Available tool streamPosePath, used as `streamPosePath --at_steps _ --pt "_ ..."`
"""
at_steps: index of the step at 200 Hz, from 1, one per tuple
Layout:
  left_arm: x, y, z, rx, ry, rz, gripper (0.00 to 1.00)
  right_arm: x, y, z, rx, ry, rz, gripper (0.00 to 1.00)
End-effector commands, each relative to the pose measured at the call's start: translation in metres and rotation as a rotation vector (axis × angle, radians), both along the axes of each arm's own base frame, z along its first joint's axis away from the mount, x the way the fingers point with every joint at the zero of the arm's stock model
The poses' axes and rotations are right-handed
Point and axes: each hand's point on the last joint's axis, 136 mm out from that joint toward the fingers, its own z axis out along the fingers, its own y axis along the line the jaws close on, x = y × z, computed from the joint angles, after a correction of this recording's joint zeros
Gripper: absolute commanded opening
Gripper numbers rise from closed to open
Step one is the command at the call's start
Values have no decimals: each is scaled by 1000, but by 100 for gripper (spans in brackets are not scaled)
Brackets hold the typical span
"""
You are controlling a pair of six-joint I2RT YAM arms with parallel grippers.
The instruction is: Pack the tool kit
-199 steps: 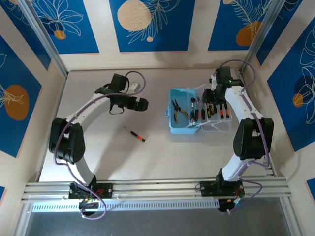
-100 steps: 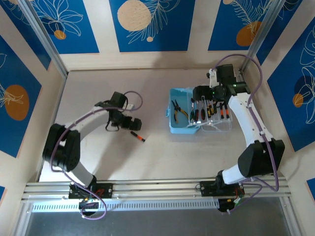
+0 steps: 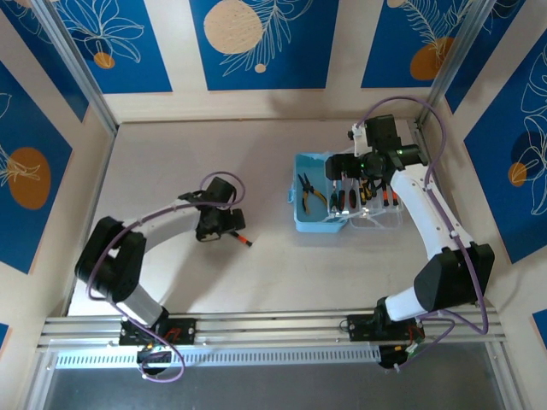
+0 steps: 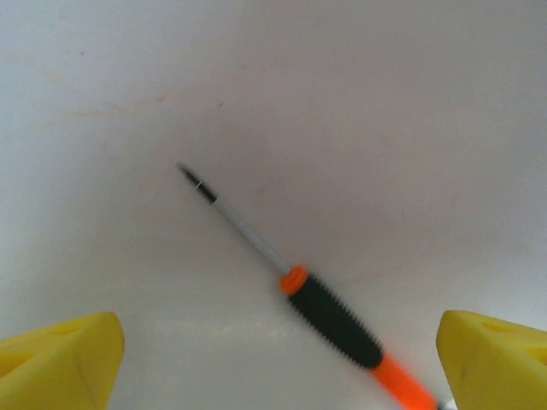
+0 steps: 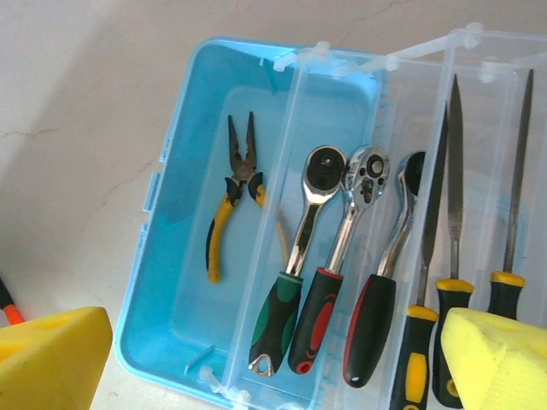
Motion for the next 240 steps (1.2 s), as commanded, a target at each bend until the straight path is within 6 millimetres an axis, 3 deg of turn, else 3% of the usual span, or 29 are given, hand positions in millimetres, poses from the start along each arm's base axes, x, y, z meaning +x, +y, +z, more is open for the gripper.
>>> streamPosePath --at_steps 1,78,122,147,176,192,240 --pt "13 -10 0 0 4 80 86 -3 9 -4 27 17 25 99" --pt "-14 -32 -43 -45 175 13 40 0 11 -5 39 8 30 99" --pt "-13 -47 -64 -46 217 -74 0 0 10 -5 40 7 30 99" --pt "-8 -64 -63 -104 229 -124 0 -4 9 -2 45 4 34 99" --pt "6 -97 -29 -245 140 -287 0 -11 14 5 81 -6 56 99" --pt "11 -129 10 -429 41 -431 0 -17 17 9 117 -15 70 99" --pt "30 -165 113 -564 -134 -651 0 -34 30 26 251 -43 125 99"
